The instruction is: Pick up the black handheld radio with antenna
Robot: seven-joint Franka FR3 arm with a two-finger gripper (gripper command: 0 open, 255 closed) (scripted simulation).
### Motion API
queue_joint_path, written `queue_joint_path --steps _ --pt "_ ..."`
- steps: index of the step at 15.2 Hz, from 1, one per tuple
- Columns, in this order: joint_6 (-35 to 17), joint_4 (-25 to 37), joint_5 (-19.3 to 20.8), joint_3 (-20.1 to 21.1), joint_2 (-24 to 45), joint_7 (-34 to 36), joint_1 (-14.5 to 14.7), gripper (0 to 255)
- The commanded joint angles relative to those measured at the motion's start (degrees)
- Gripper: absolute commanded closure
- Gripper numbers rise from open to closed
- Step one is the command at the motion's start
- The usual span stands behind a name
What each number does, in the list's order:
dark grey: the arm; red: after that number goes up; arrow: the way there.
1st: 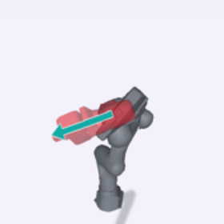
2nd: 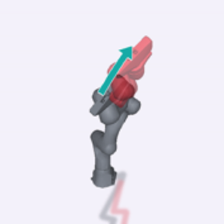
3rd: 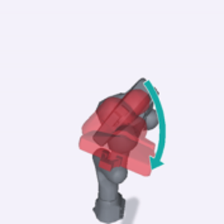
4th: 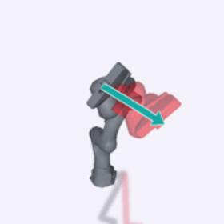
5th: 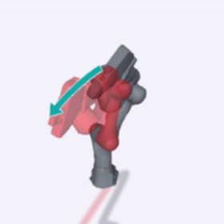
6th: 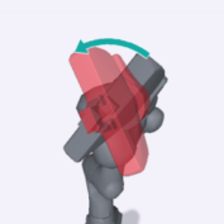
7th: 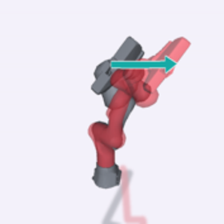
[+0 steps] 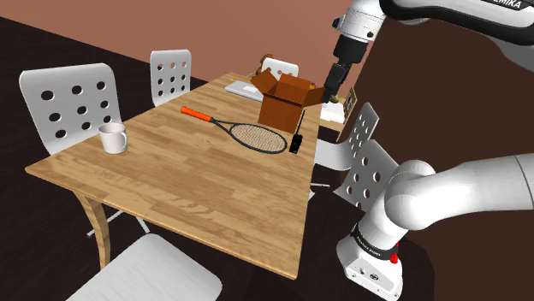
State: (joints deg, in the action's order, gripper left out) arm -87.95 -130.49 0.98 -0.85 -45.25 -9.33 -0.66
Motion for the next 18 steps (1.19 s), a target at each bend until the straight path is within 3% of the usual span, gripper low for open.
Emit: queue_joint_path --steps 1,10,18 --pt "0.0 0.0 0.0 0.0 0.0 0.0 0.0 0" --pt "-14.2 -9.2 7.8 -6.4 4.8 -9.1 -2.1 0" --pt "-28.3 -12.3 14.2 -12.5 14.8 -16.1 -4.4 0"
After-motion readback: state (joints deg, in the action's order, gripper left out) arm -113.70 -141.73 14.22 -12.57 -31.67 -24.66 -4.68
